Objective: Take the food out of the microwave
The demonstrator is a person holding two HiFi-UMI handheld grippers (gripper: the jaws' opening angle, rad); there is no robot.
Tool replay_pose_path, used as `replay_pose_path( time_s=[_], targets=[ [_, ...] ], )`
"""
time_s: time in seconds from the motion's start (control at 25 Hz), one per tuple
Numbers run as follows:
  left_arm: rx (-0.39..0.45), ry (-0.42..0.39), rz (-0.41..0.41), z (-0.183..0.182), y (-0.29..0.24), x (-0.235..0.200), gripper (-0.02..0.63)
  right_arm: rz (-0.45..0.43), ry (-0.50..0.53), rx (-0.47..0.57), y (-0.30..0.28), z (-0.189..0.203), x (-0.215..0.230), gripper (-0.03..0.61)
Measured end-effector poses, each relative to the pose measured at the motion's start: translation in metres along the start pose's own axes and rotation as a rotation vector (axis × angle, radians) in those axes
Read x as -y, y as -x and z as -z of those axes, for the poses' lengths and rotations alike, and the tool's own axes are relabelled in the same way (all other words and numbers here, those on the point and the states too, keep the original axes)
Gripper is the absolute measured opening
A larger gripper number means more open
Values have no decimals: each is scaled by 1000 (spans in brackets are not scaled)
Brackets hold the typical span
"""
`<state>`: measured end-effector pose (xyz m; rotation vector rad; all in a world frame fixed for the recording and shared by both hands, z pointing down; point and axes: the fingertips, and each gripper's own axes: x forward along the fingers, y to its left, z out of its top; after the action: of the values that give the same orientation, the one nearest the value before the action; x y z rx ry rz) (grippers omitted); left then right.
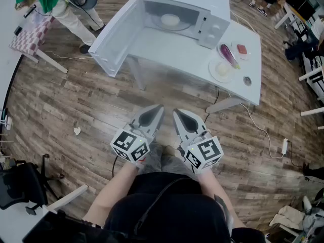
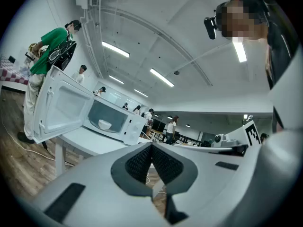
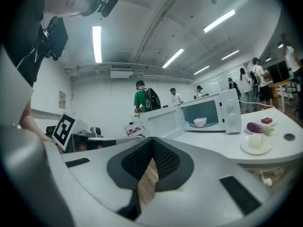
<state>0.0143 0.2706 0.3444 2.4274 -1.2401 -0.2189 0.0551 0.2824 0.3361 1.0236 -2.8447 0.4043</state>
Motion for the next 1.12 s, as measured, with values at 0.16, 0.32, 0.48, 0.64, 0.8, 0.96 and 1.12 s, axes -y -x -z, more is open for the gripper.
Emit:
replay_pose_path(
  time_s=[0.16,0.32,0.48,0.64,0.8,0.96,1.12],
  targets=[
    [13,-50,-51,-2,-7,-1,10,46,-2,22,2,-1,11,18],
    [24,-71,-102,1,-5,2,10,51,-3,35,10,0,13,17],
    [32,-69,-127,8,-1,9,9,62,-11,46,18,1,17,17],
    [26,-72,-138,16,0,12,9,64,-21,53,21,3,20,17],
    [22,-65,-146,18,-8,5,9,81,-35,49,17,6,30,18],
    [21,-60,-136,17,-28,-10,9,109,-64,47,4,7,50,18],
    [22,-55,-105,7,-59,-33,9,109,-70,51,-22,1,70,18]
  ],
)
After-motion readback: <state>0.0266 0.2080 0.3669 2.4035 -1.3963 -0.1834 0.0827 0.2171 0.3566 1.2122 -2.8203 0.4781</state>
